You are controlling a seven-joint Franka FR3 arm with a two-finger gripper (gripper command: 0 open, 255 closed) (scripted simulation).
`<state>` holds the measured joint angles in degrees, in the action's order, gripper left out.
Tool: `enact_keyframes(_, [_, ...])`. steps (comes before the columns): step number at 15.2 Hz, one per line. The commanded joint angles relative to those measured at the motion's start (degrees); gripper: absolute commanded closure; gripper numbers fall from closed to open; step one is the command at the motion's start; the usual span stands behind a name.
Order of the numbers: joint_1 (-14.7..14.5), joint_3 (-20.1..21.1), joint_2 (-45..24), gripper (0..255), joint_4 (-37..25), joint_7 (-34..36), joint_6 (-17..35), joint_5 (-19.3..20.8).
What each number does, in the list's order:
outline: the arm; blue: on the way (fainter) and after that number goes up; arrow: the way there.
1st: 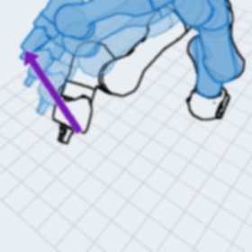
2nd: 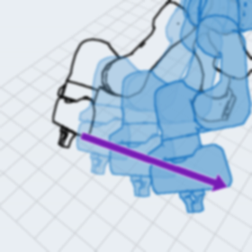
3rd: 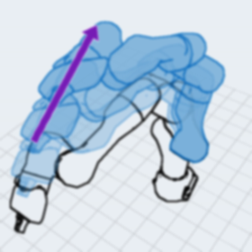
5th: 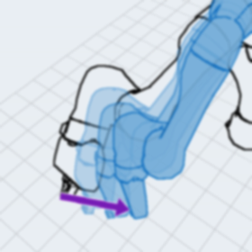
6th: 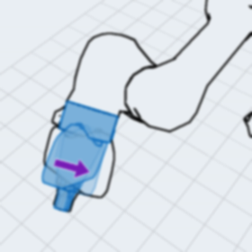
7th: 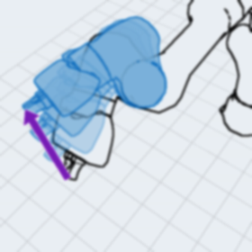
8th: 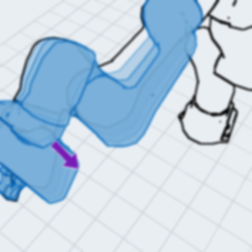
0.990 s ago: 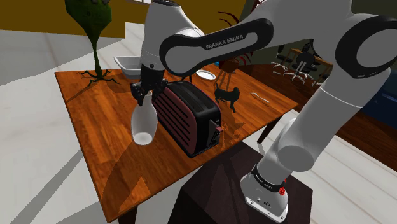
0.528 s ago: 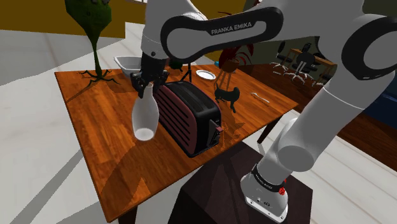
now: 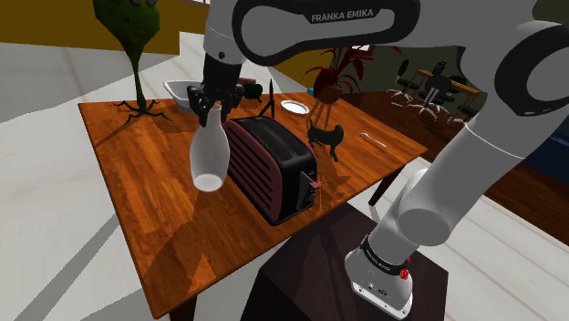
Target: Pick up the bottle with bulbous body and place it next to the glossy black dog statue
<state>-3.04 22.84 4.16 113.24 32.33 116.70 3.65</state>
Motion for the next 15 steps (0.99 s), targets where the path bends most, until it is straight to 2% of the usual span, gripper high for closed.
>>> enact_keyframes(1, [-0.03,0.01,0.21,255,-1.49,-0.11,-1.67,-0.13])
enact_keyframes(15, [0.02,-0.06,0.27,255,-12.22,-0.92,-12.42,-0.39])
